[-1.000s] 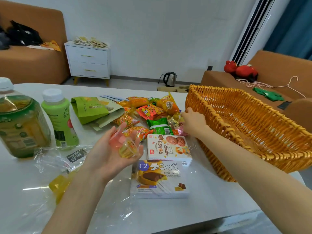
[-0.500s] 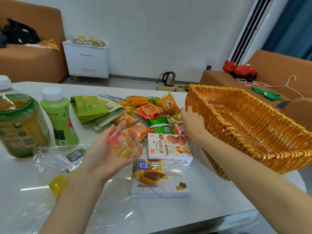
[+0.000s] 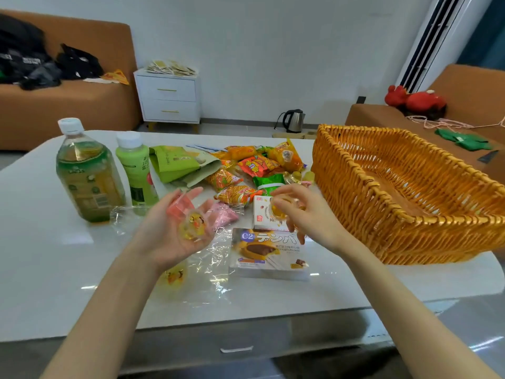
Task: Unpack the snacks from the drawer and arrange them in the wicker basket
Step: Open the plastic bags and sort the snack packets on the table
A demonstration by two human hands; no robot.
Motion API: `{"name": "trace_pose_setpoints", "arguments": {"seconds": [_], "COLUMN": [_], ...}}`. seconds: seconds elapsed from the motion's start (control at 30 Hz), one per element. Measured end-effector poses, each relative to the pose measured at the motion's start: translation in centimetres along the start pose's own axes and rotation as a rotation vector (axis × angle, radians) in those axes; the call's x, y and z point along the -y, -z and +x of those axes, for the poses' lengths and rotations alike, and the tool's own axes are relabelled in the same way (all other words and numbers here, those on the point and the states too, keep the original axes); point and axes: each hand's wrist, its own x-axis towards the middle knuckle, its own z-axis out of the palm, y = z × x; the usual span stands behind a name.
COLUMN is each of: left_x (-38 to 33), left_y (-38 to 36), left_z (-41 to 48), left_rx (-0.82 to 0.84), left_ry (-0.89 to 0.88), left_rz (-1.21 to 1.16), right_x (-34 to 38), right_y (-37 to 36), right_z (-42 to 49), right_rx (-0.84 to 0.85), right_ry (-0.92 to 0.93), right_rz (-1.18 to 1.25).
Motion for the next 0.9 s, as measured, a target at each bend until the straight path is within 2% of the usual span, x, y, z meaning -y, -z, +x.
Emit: {"name": "trace_pose_setpoints", "arguments": {"seconds": [0.1,0.27,0.4,0.53,0.7,0.9], "left_x": [-0.7,-1.9,-3.2,-4.3,-4.8,-4.4], "left_y": [1.7,4.6,7.3,8.8,9.6,9.3], "left_z": [-2.2,-5.1,-6.4,-6.9,-6.3,-5.4], "left_rx": [-0.012,-0.095,-0.184,-0.300,-0.367,-0.368], "left_ry": [-0.039,-0.115,-0.200,-0.252,-0.232,-0.189], "left_rz": [0.036,0.073,0.101,0.162,0.231,0.292], "right_x": [-0.6,0.7,2.6,2.6,3.1,3.3], "right_y": [-0.6,-4.0,-5.6,-5.2,-4.0,-6.0], "right_z": [-1.9,-2.7,-1.9,-0.7,0.2,2.3], "right_rx": [0.212,0.372,0.481,0.522,0.546,0.623], "right_ry": [-0.049,0.089,-0.068,-0.280,-0.301,-0.405], "right_rz": [0.026,-0.357,-0.561,-0.426,-0.130,-0.273]}}
